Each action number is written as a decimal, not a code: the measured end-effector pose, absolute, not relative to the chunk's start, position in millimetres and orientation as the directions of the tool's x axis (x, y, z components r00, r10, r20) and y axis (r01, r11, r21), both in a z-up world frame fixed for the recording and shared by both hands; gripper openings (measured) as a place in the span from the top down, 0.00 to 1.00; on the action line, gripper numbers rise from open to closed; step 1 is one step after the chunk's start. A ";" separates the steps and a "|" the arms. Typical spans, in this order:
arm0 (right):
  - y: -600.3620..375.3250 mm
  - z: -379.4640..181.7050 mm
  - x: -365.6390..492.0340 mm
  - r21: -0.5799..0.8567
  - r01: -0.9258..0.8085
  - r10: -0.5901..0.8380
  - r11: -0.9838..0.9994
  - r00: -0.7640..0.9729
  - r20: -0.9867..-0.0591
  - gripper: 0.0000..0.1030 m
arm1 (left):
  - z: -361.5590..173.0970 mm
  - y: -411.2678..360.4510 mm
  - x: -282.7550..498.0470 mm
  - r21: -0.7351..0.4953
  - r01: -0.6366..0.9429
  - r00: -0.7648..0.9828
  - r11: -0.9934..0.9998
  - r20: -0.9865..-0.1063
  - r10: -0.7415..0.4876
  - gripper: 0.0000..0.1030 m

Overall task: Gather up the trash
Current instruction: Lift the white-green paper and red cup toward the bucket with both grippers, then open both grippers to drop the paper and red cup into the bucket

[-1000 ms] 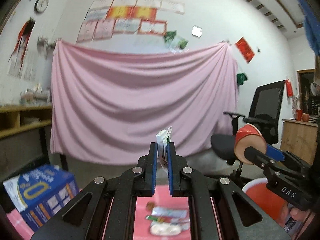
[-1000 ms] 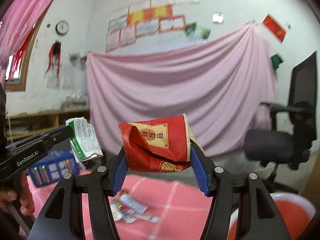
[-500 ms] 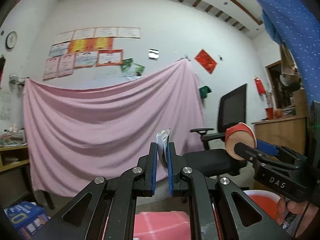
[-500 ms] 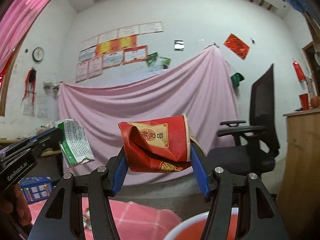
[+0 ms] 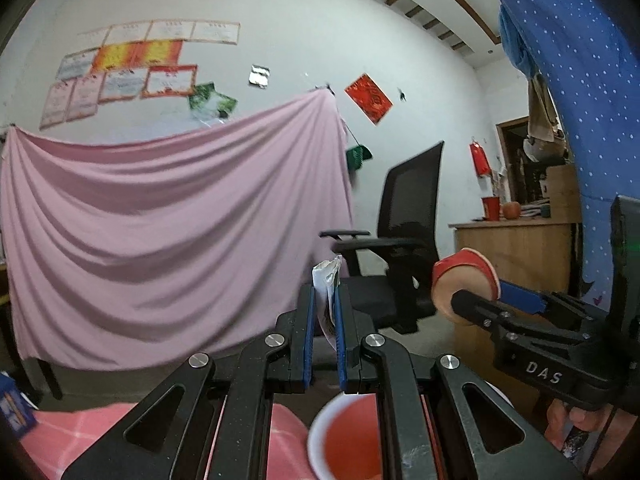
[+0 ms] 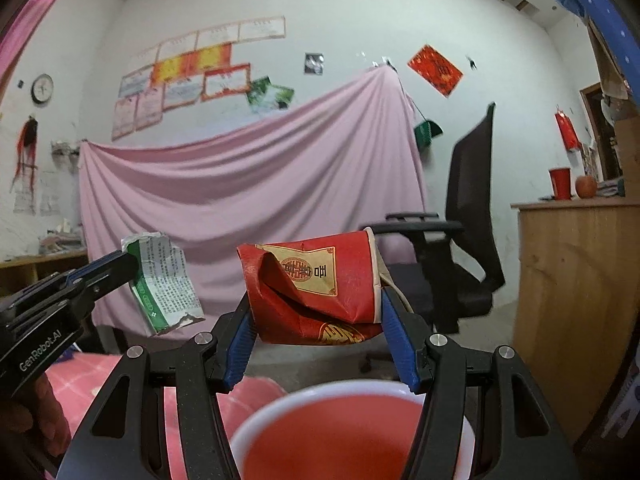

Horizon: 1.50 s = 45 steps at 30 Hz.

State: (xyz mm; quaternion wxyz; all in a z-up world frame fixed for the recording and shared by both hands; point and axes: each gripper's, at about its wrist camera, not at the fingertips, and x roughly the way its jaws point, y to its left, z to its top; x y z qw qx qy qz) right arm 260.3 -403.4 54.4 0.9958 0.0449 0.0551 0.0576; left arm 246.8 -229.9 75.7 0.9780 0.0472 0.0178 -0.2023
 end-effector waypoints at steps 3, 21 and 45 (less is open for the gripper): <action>-409.9 46.4 270.4 0.099 -0.082 0.099 0.992 0.978 -0.181 0.44 | 69.1 -239.7 257.6 0.064 0.421 0.904 0.905 -0.111 -0.413 0.93; -428.2 15.7 301.5 0.132 -0.015 0.070 0.991 0.902 -0.426 0.43 | 44.3 -260.1 311.0 -0.039 0.447 0.814 0.894 -0.397 -0.425 0.92; -412.1 35.1 295.9 0.120 -0.017 0.056 0.993 0.943 -0.329 0.22 | 67.5 -199.1 310.2 -0.181 0.339 0.845 0.923 -0.372 -0.383 0.50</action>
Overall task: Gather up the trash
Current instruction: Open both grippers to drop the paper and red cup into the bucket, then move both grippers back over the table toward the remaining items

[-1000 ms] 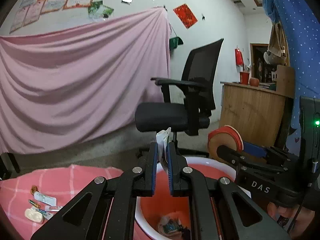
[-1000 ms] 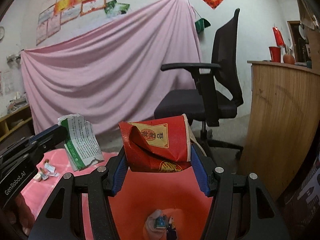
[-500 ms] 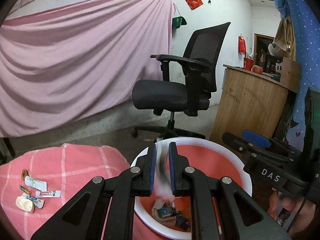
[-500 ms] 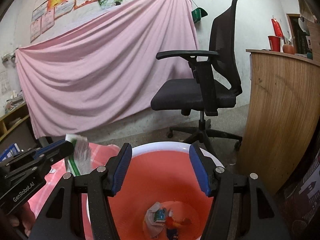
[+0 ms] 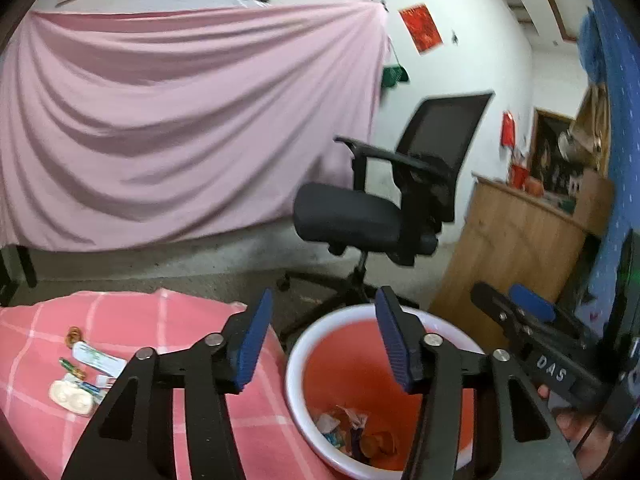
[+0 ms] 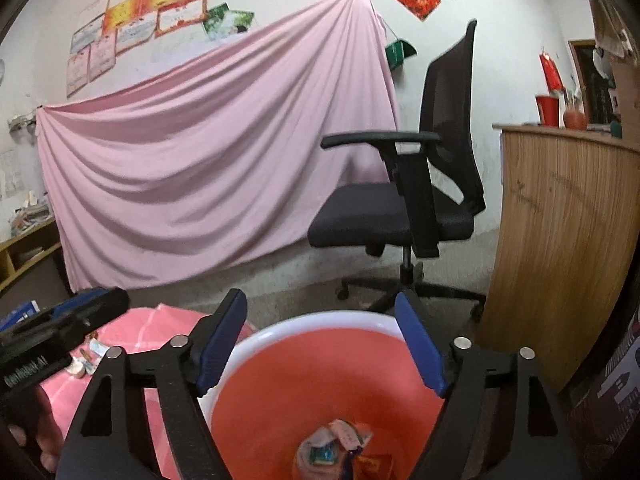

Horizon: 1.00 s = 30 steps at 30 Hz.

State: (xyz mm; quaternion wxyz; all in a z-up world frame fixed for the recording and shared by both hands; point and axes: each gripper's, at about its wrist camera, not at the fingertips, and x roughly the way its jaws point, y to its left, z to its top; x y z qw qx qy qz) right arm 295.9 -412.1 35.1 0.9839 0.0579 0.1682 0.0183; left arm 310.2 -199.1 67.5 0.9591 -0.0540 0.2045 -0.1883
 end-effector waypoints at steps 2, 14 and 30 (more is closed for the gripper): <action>-405.9 39.8 291.8 0.109 -0.022 0.053 0.994 0.957 -0.286 0.16 | 71.9 -187.9 307.3 -0.186 0.313 0.862 0.931 -0.355 -0.361 0.41; -365.5 63.8 271.3 0.104 -0.120 0.125 0.987 0.992 -0.037 0.00 | 84.3 -103.5 268.3 -0.183 0.136 0.967 0.974 -0.188 -0.170 0.01; -267.3 64.3 278.0 0.009 -0.296 0.295 0.955 0.954 0.047 0.00 | 74.1 3.0 232.7 -0.135 -0.059 0.991 0.989 -0.127 0.042 0.01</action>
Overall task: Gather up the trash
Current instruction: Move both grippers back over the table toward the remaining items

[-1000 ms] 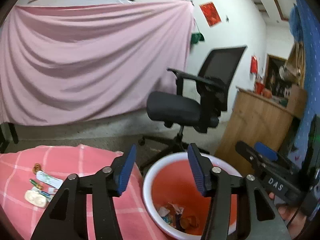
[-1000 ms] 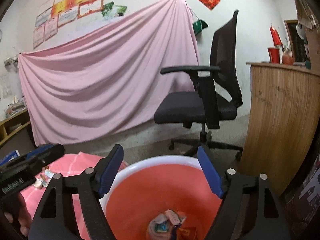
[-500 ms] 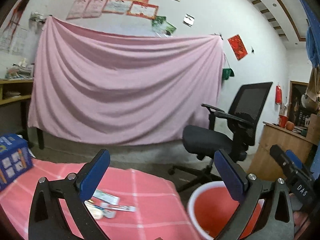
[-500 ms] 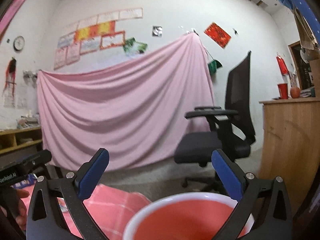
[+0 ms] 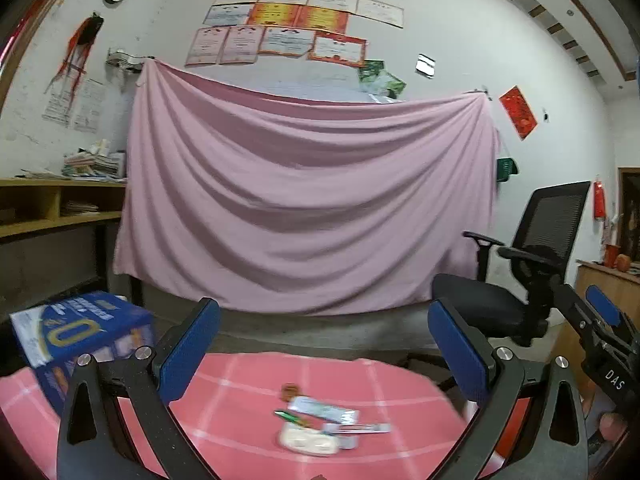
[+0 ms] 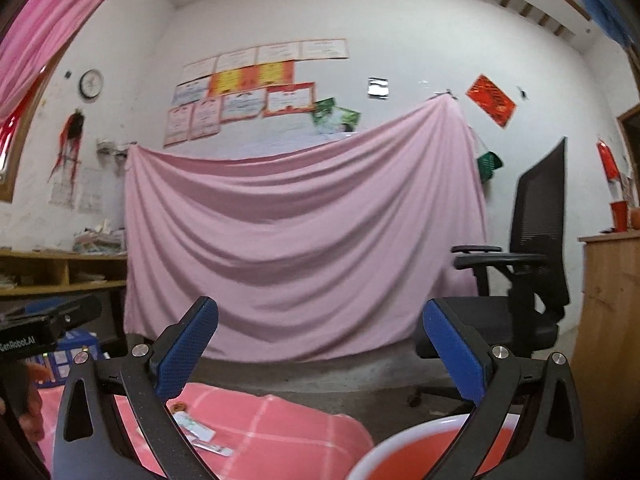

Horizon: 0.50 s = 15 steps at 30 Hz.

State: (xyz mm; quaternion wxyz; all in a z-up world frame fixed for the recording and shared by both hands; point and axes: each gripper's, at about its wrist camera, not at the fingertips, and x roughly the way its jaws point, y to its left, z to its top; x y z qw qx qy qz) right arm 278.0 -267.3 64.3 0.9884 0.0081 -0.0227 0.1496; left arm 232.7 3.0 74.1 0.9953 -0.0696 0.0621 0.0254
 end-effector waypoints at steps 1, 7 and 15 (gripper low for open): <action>-259.5 62.8 281.2 0.001 -0.303 0.303 0.953 0.952 0.038 0.00 | 71.9 8.3 231.6 -0.133 -0.071 0.990 0.989 -0.132 0.053 0.01; -221.0 50.3 301.6 -0.040 -0.343 0.340 0.939 0.939 -0.054 0.00 | 55.7 42.9 236.7 -0.123 -0.123 0.973 0.985 -0.209 0.096 0.01; -189.0 26.2 338.4 -0.063 -0.408 0.374 0.911 0.881 -0.291 0.05 | 24.1 74.0 264.4 -0.153 -0.167 0.904 0.974 -0.417 0.090 0.01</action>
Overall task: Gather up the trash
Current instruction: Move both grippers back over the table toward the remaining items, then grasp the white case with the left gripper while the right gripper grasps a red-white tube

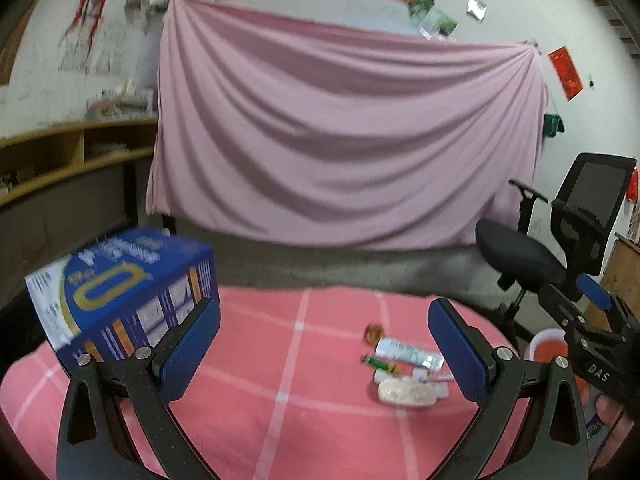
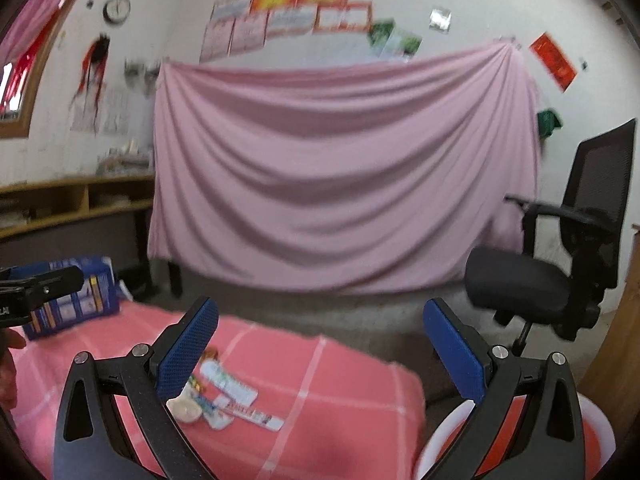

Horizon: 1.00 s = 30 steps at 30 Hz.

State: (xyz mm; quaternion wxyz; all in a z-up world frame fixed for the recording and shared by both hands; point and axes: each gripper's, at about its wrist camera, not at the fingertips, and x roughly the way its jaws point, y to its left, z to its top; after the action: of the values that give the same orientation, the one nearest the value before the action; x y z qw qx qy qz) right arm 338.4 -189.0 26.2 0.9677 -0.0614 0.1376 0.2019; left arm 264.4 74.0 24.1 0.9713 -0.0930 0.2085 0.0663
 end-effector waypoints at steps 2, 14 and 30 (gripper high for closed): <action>-185.3 20.0 349.4 -0.057 -0.436 0.387 0.898 0.845 -0.369 0.13 | 14.3 75.0 271.2 -0.157 -0.165 0.882 0.974 -0.466 0.074 0.02; -172.2 -34.2 389.4 -0.010 -0.584 0.397 0.812 0.564 -0.724 0.65 | -31.2 52.2 310.8 -0.205 -0.013 0.711 0.979 -0.690 -0.135 0.23; -166.2 -45.1 408.7 0.082 -0.612 0.434 0.787 0.453 -0.779 0.75 | -40.1 17.0 345.8 -0.196 0.127 0.574 0.972 -0.785 -0.233 0.49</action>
State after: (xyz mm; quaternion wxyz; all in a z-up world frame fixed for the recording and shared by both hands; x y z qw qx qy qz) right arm 408.7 -166.2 -45.1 0.8459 -0.1054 0.4217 0.3091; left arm 345.8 17.0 -40.1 0.8853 -0.0591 0.4499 -0.1016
